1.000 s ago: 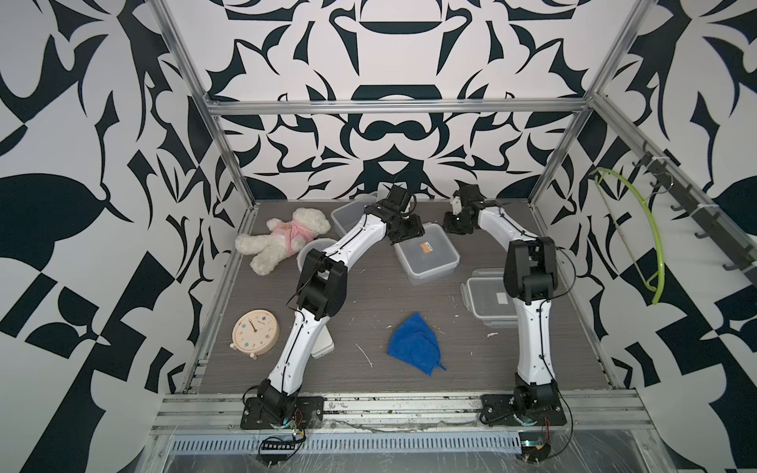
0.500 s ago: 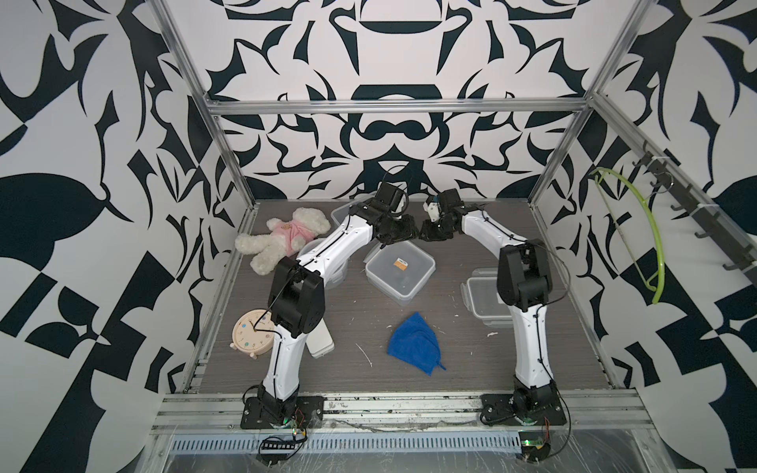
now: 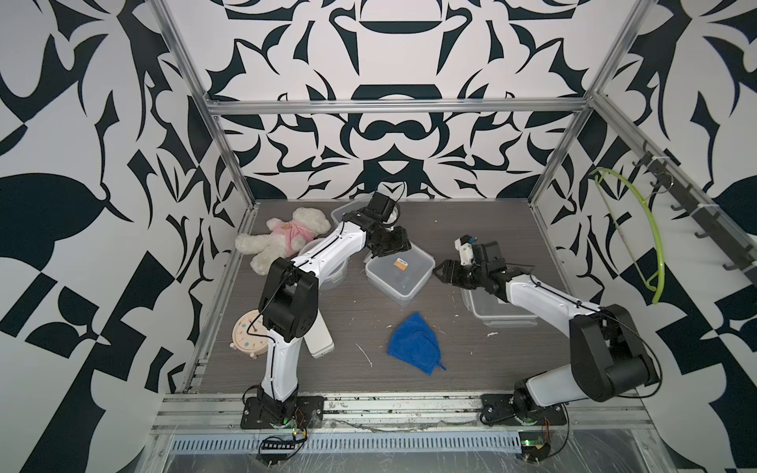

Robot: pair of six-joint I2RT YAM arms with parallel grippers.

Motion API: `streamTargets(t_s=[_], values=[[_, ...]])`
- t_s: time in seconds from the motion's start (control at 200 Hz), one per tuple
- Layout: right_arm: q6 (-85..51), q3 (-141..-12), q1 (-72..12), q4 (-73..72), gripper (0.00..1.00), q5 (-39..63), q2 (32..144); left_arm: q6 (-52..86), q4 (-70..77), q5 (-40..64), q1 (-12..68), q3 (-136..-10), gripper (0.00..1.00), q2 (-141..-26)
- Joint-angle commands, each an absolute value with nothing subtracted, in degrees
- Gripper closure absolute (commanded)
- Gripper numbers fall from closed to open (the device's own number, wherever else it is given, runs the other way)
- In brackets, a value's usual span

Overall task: Wipe the insides of the lunch boxes
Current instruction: Move the lunch box to the center of the board.

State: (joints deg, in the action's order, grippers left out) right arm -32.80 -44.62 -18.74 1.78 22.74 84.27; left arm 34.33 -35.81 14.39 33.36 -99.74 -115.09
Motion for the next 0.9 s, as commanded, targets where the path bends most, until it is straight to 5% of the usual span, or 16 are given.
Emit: streamTargets(t_s=[0.0, 0.505, 0.725, 0.895], values=[[-39.6, -42.5, -22.9, -11.4, 0.33, 27.8, 83.1, 35.3, -34.7, 16.0, 33.1, -97.9, 0.43, -111.8], [-46.3, -38.7, -21.0, -32.6, 0.26, 31.2, 94.8, 38.0, -32.1, 17.6, 33.1, -95.5, 0.44, -116.0], [-54.5, -47.9, -14.5, -46.3, 0.40, 45.4, 108.2, 37.9, -32.2, 17.5, 33.0, -96.6, 0.44, -117.8], [-59.1, -54.8, -10.5, -51.0, 0.42, 48.7, 114.6, 37.4, -33.1, 18.2, 32.7, -99.4, 0.44, -120.4]])
